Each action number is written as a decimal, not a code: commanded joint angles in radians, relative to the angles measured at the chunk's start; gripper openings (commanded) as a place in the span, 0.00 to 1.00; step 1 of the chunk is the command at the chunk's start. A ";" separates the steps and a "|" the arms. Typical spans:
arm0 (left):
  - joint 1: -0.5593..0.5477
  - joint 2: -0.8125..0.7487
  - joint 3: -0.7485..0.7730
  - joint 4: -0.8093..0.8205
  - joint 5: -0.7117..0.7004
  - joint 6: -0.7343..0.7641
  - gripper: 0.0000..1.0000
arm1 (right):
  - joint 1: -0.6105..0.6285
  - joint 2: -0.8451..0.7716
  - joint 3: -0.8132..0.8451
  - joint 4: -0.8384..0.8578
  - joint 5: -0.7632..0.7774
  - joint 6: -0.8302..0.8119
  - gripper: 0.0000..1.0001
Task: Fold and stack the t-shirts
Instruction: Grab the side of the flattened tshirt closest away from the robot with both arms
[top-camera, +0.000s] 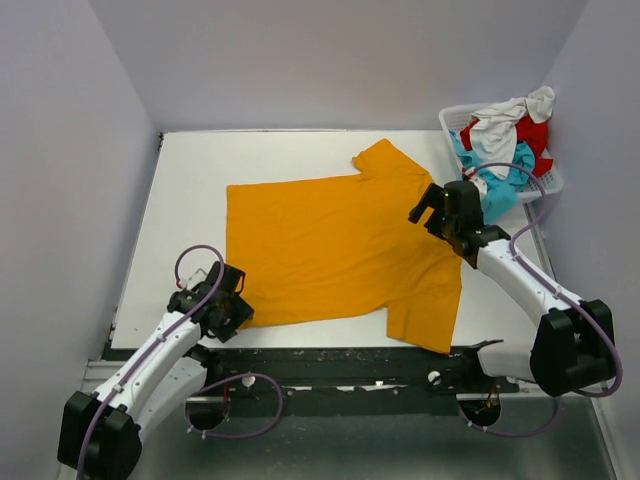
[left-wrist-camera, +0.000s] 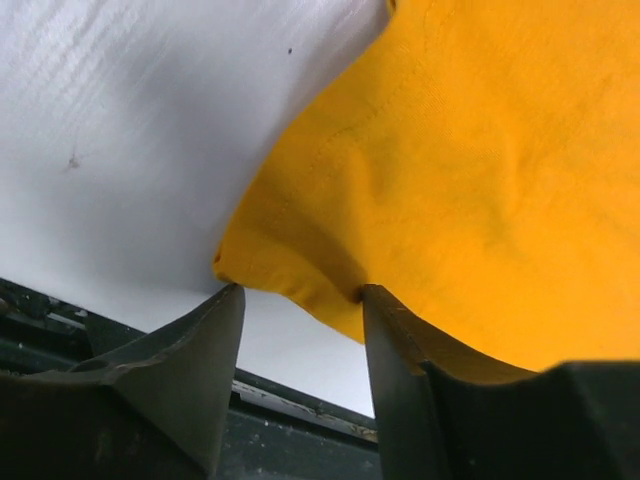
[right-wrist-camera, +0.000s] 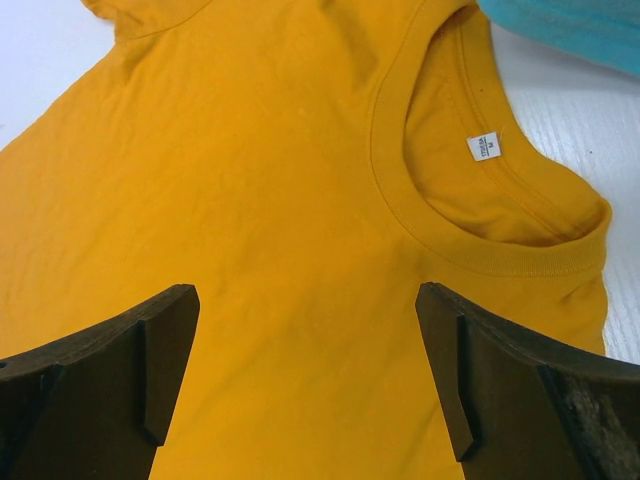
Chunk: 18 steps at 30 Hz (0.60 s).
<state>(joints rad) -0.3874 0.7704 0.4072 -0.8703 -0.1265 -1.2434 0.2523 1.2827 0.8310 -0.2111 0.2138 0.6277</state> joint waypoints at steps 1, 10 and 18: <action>0.001 0.038 0.017 0.063 -0.100 -0.013 0.47 | 0.000 -0.038 0.006 -0.046 0.012 0.011 1.00; 0.022 0.214 0.019 0.264 -0.014 0.069 0.00 | 0.001 -0.135 -0.015 -0.147 -0.023 -0.013 1.00; 0.022 0.163 0.047 0.242 -0.020 0.121 0.00 | 0.079 -0.153 0.012 -0.438 -0.191 -0.108 0.96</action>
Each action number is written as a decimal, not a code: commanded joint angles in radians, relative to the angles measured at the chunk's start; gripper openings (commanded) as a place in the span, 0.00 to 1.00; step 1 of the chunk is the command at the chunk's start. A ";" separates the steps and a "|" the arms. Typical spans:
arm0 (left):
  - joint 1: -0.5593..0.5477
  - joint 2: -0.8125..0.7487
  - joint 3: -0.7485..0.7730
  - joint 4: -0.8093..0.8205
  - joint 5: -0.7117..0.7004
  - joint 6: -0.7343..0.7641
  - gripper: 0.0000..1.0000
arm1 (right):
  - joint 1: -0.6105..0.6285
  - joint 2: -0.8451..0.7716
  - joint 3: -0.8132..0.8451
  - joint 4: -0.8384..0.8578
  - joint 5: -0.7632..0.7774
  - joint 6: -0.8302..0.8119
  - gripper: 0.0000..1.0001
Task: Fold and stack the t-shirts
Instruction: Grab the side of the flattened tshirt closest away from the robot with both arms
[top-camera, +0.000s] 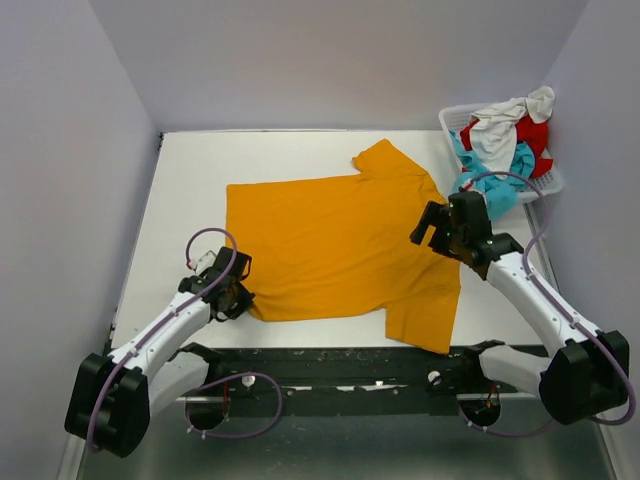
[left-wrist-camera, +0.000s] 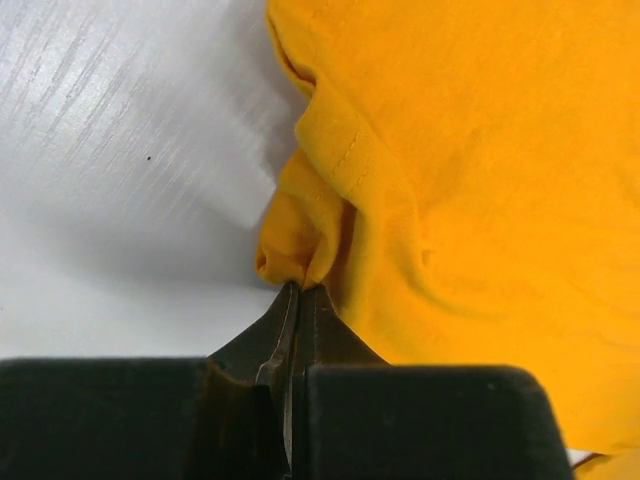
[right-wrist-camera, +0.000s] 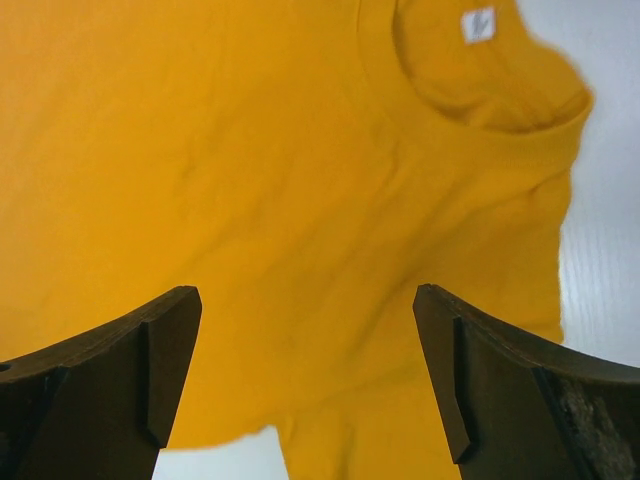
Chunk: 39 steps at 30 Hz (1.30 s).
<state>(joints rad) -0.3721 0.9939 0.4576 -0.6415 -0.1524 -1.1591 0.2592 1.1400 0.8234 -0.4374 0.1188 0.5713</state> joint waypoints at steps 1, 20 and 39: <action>0.007 -0.073 -0.001 -0.004 0.001 0.036 0.00 | 0.140 -0.005 0.022 -0.264 -0.067 -0.042 0.96; 0.007 -0.135 0.041 -0.079 0.004 0.067 0.00 | 0.431 -0.020 -0.187 -0.600 -0.081 0.394 0.71; 0.007 -0.153 0.038 -0.088 0.025 0.073 0.00 | 0.431 0.134 -0.294 -0.351 -0.064 0.458 0.24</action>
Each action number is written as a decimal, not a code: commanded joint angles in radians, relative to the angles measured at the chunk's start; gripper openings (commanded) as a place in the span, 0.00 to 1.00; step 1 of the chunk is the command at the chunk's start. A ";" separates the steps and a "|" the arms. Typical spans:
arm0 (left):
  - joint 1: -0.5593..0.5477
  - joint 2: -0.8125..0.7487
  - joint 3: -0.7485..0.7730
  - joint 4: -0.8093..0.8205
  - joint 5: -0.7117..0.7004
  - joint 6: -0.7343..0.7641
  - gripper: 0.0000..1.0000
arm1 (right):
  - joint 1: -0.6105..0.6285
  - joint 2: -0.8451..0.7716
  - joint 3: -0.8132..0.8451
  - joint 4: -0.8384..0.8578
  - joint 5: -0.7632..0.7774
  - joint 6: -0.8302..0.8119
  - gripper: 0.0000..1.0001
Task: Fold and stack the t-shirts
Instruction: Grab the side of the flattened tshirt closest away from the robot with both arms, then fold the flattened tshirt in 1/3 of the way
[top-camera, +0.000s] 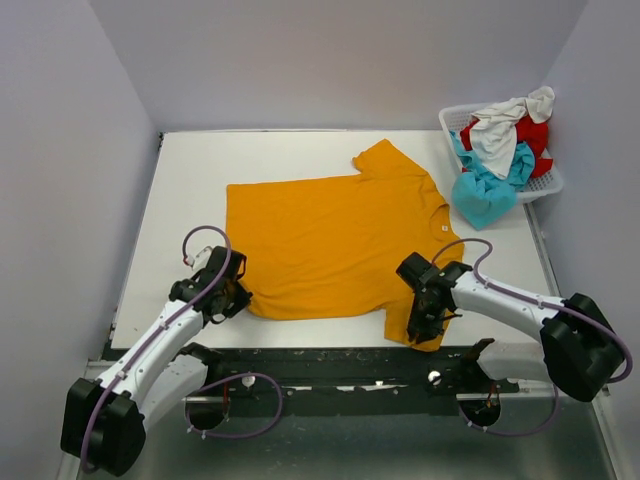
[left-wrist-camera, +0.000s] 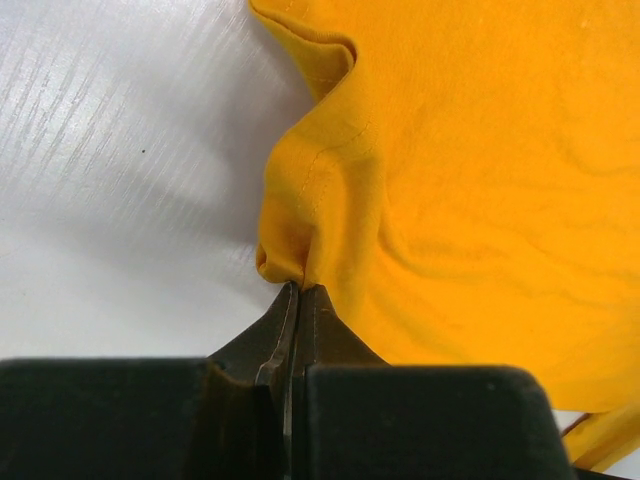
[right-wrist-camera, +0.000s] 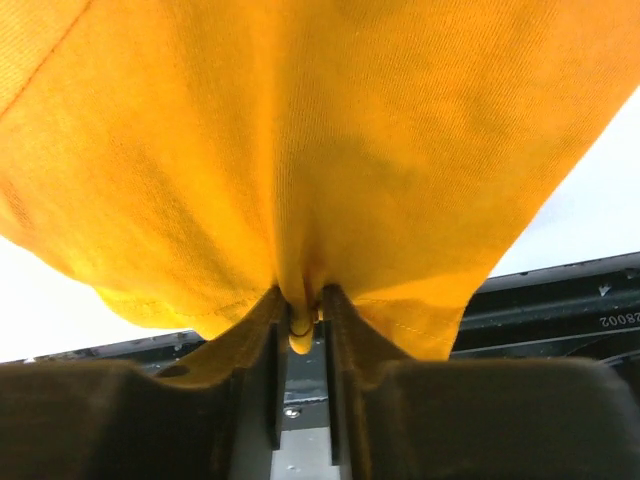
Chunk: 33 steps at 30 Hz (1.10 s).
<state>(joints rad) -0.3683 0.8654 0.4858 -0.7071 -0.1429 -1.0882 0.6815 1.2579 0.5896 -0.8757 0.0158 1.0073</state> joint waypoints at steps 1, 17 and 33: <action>0.003 -0.033 0.010 -0.029 0.013 -0.001 0.00 | 0.008 0.002 -0.057 0.080 0.054 0.021 0.18; 0.002 -0.292 -0.033 -0.263 0.026 -0.072 0.00 | 0.011 -0.231 0.075 -0.191 0.115 0.011 0.01; 0.053 -0.114 0.072 -0.081 0.056 0.001 0.00 | -0.066 -0.021 0.409 0.148 0.508 -0.252 0.01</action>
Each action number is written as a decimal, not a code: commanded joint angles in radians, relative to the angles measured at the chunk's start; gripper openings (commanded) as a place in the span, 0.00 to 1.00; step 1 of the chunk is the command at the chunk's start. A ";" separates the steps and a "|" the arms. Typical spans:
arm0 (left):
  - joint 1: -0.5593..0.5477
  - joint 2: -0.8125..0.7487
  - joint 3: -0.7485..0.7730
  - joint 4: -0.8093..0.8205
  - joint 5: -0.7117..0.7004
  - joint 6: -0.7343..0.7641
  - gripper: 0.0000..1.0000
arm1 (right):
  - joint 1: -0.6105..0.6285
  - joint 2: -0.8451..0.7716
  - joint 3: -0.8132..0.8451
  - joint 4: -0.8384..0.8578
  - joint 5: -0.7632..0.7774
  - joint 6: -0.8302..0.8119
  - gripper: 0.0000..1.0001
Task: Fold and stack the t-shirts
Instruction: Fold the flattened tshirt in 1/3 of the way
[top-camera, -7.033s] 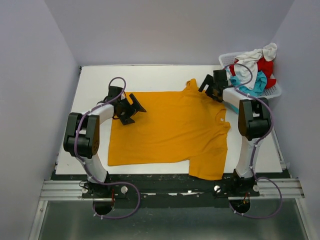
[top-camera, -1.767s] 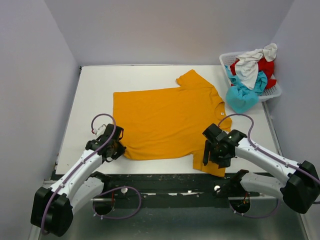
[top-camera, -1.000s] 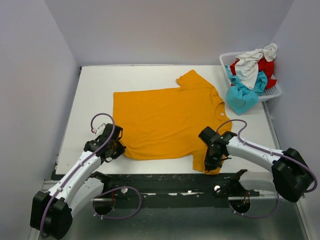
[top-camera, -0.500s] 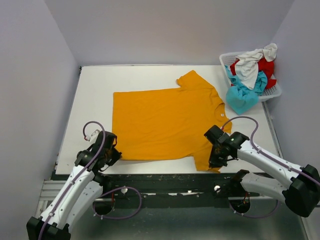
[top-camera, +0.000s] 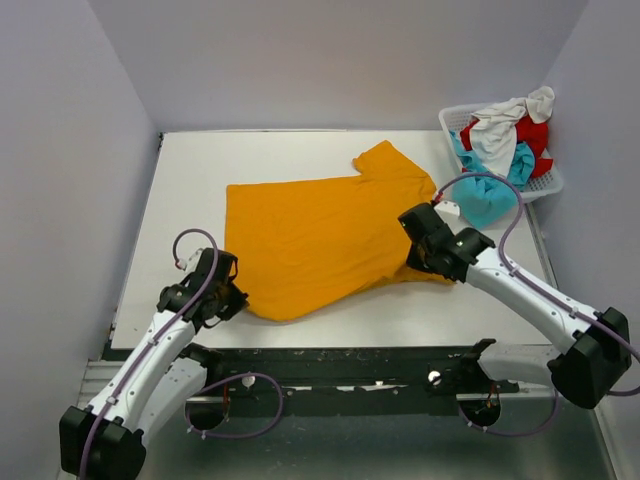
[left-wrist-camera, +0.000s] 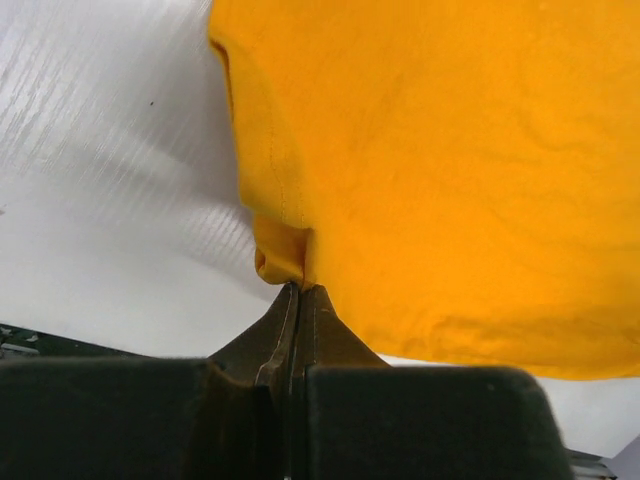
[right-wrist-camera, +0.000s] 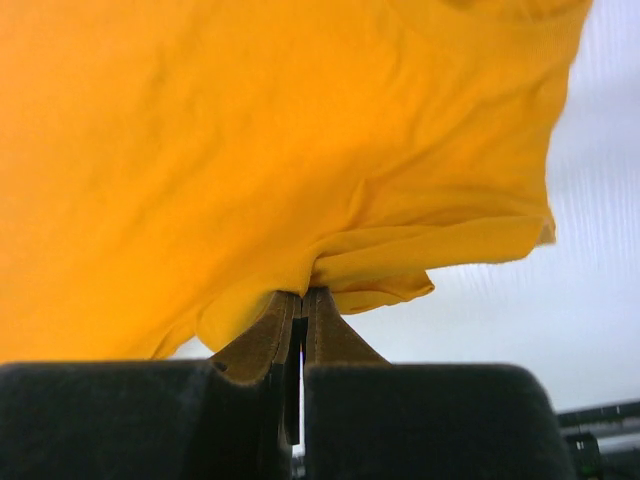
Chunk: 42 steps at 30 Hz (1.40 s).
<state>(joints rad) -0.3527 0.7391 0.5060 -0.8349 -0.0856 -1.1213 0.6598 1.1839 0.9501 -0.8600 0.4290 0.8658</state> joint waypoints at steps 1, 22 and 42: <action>0.051 0.019 0.056 0.057 0.007 0.040 0.00 | -0.053 0.061 0.055 0.169 0.091 -0.129 0.01; 0.225 0.407 0.247 0.169 0.030 0.172 0.00 | -0.231 0.392 0.201 0.505 -0.131 -0.292 0.01; 0.258 0.444 0.402 0.224 0.205 0.287 0.98 | -0.324 0.580 0.368 0.565 -0.376 -0.341 1.00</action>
<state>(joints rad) -0.0780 1.2098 0.9688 -0.6598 -0.0601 -0.8848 0.3302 1.8954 1.4738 -0.3099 0.2096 0.5579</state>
